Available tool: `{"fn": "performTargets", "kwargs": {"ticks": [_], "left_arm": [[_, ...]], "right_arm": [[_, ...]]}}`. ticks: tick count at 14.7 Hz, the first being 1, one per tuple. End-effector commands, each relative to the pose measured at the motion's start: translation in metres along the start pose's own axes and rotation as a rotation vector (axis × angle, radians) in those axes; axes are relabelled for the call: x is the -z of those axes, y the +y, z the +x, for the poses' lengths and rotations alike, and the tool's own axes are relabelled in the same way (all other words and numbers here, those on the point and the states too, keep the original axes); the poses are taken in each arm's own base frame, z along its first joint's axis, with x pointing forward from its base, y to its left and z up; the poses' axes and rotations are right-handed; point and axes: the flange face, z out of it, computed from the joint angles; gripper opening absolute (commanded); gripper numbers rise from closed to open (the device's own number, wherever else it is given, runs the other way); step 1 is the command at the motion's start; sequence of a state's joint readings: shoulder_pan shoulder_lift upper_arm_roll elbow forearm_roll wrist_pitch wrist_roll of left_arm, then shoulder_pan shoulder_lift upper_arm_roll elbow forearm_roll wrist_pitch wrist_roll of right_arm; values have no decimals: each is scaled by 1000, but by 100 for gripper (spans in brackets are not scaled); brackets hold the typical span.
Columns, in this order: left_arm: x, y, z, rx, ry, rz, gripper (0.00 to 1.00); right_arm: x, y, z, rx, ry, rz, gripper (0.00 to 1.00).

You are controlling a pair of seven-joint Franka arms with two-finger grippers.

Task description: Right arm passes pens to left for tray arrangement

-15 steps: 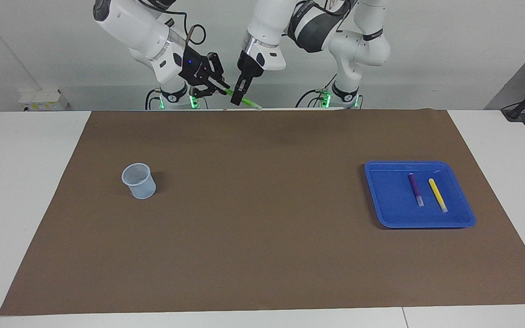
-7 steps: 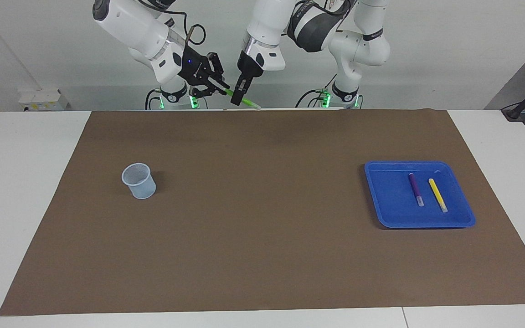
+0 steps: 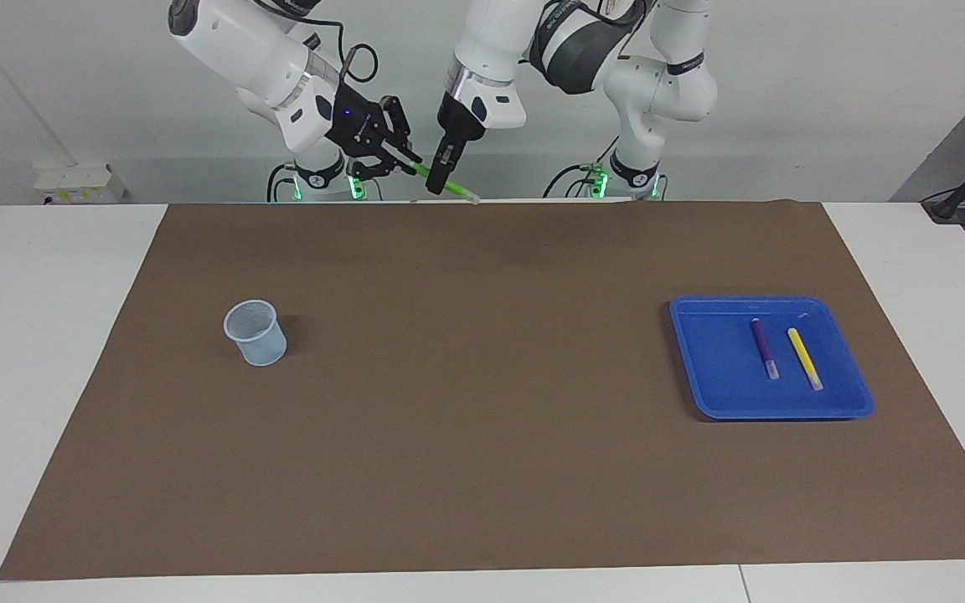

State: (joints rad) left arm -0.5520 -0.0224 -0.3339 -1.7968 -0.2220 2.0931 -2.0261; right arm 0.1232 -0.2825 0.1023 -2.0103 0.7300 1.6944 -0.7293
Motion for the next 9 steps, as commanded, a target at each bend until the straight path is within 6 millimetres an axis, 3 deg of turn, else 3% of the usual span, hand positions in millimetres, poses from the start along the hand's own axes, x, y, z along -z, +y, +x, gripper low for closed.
{"fn": "performTargets", "kwargs": {"ticks": [1, 3, 4, 6, 7, 9], "left_arm": [[8, -5, 4, -27, 20, 26, 46], [8, -4, 5, -25, 20, 25, 41], [8, -4, 4, -25, 19, 25, 33], [9, -4, 5, -19, 16, 25, 6], [9, -4, 4, -11, 15, 25, 0], [9, -4, 4, -1, 13, 28, 0]], "right_arm": [[11, 9, -1, -5, 44, -17, 0], [11, 8, -1, -4, 44, -18, 0], [11, 9, -1, -4, 43, -19, 0], [11, 9, -1, -5, 45, -18, 0], [11, 8, 0, -5, 48, -15, 0], [11, 8, 0, -4, 51, -12, 0]]}}
